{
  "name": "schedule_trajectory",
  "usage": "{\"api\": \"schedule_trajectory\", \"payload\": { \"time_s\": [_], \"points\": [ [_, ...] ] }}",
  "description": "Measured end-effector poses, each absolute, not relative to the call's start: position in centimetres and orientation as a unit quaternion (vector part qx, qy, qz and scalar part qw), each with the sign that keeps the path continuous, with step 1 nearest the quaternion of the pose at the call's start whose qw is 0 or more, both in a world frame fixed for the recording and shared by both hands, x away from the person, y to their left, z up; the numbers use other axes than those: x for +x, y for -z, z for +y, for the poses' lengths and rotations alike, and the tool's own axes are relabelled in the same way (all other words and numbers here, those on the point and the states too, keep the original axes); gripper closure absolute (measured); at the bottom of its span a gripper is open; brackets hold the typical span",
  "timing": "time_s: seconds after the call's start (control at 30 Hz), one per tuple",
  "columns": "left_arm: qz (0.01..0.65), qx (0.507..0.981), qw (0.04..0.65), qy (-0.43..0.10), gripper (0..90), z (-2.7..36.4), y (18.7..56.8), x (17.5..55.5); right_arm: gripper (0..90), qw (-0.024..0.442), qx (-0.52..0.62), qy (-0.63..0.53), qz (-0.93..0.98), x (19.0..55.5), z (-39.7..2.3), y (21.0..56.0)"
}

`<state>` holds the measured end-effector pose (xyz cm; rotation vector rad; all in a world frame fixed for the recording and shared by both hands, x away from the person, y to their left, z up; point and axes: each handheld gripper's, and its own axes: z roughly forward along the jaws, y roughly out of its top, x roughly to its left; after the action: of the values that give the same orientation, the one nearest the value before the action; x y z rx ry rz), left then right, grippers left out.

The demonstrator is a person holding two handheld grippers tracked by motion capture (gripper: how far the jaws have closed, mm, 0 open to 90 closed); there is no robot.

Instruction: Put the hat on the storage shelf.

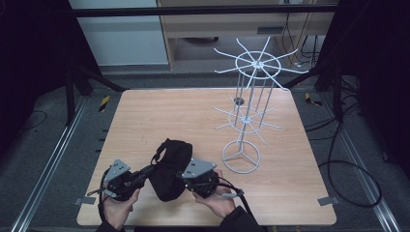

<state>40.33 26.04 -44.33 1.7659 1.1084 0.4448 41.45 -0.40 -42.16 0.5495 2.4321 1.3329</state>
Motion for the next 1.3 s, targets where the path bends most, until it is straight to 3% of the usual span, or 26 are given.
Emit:
{"api": "schedule_trajectory", "payload": {
  "time_s": [0.13,0.27,1.3],
  "points": [
    [0.462,0.728,0.47,-0.186,83.8,26.6,44.9,40.5,69.5,0.156,0.199,-0.494,0.832,41.4,-0.7,41.9],
    [0.466,0.733,0.453,-0.2,83.8,27.1,45.1,40.6,61.3,0.159,0.204,-0.524,0.811,41.2,-1.8,41.5],
    [0.496,0.781,0.295,-0.238,80.1,29.2,48.0,42.8,36.2,0.234,0.44,-0.446,0.744,41.2,-19.5,47.4]
  ]
}}
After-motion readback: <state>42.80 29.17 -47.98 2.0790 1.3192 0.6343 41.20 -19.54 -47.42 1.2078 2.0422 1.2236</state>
